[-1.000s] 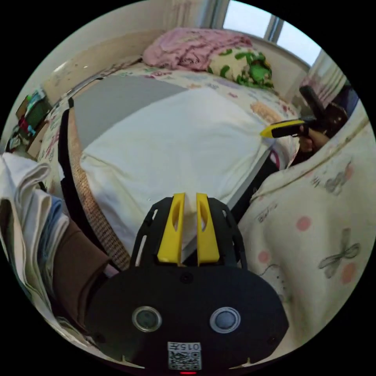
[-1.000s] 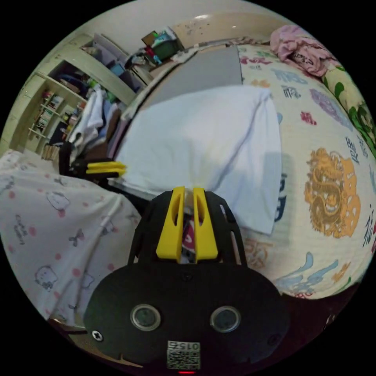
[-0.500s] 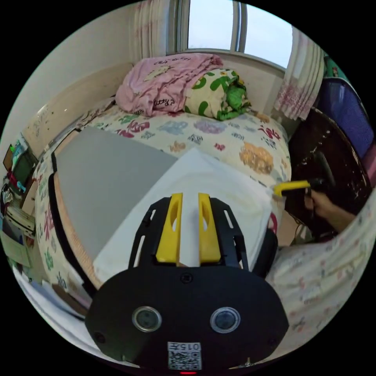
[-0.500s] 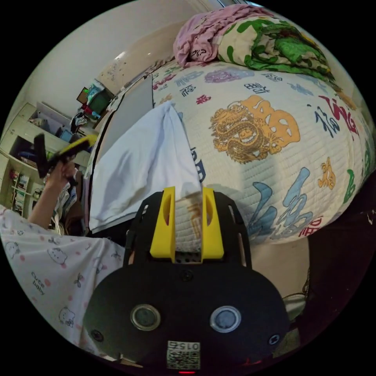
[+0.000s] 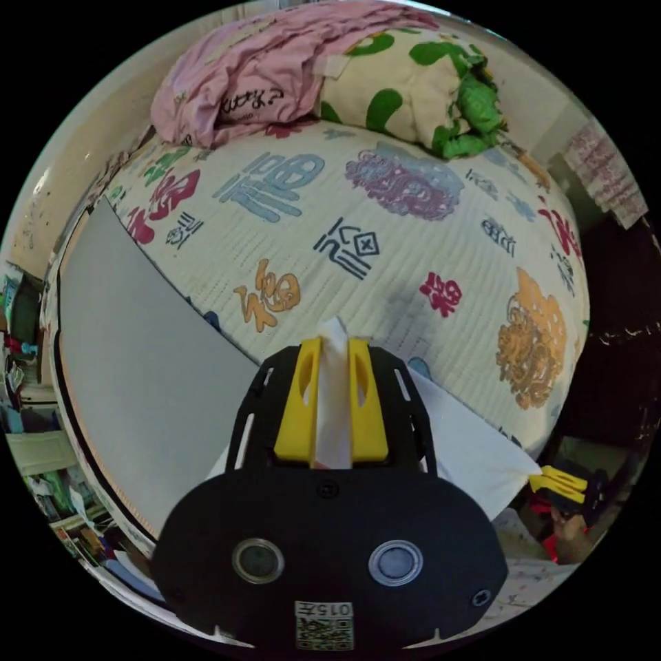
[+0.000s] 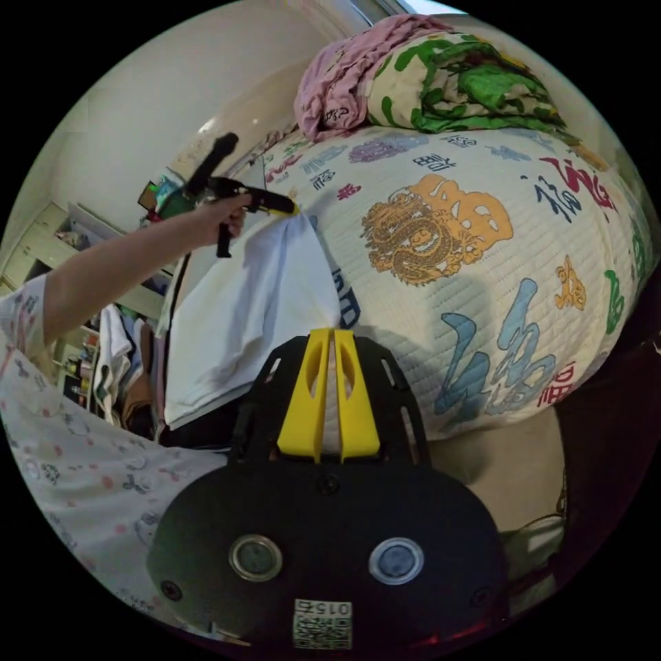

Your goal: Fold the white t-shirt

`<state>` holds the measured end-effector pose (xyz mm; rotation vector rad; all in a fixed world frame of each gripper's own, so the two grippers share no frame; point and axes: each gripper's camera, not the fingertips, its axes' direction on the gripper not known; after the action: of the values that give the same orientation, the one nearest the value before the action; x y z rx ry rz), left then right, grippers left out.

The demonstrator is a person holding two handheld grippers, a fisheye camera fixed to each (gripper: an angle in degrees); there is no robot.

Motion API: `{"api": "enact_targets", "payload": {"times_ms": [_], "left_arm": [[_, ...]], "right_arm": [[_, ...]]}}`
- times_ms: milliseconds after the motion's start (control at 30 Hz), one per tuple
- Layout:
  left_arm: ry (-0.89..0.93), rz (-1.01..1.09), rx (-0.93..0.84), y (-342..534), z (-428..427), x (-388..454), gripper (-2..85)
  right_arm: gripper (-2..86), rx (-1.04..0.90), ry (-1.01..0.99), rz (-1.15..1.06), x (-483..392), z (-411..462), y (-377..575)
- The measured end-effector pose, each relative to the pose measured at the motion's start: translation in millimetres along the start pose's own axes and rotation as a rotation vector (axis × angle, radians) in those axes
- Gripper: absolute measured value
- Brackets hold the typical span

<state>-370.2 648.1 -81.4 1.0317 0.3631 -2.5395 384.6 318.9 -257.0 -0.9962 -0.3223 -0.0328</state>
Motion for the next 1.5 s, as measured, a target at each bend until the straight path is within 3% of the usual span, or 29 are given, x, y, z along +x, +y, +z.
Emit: {"api": "enact_targets", "payload": {"times_ms": [133,333,433,567,733,867,1067,1200,1333,1400,1500], "left_arm": [[0.023,0.016,0.049,-6.3,3.4,-3.0,2.0],[0.306,-0.095,0.435,36.8,-54.8,-58.7,1.0],[0.457,-0.119,0.619,99.8,-78.3,-106.4,1.0],[0.522,-0.211,0.746,227.5,-65.5,-187.3,0.9],[0.447,-0.432,0.618,365.3,24.4,-273.6,0.7],[0.34,-0.542,0.445,422.5,111.5,-311.9,0.5],[0.318,-0.643,0.529,478.0,140.1,-331.3,0.6],[0.225,-0.855,0.577,529.1,140.0,-349.8,1.0],[0.424,-0.77,0.534,517.3,159.8,-358.8,6.9],[0.387,-0.755,0.439,501.9,179.1,-360.4,5.7],[0.347,-0.74,0.453,501.2,176.3,-363.5,1.5]], "right_arm": [[0.1,0.082,-0.02,0.022,53.1,-49.3,-12.2],[0.0,0.246,-0.164,-0.209,85.2,-174.8,-13.6],[0.0,0.172,-0.321,-0.428,68.5,-208.7,-7.9],[0.0,-0.047,-0.469,-0.687,36.0,-164.2,3.4],[0.0,-0.39,-0.622,-0.831,8.4,-27.4,17.9],[0.0,-0.596,-0.513,-0.977,-6.6,62.3,42.9],[0.1,-0.662,-0.43,-1.058,7.2,93.5,31.1],[0.1,-0.679,-0.405,-1.059,29.3,105.4,15.1],[0.2,-0.702,-0.409,-1.041,48.5,128.3,-10.6],[0.2,-0.708,-0.42,-1.042,49.6,140.0,-24.5],[0.2,-0.711,-0.401,-1.08,44.0,159.5,-44.1]]}}
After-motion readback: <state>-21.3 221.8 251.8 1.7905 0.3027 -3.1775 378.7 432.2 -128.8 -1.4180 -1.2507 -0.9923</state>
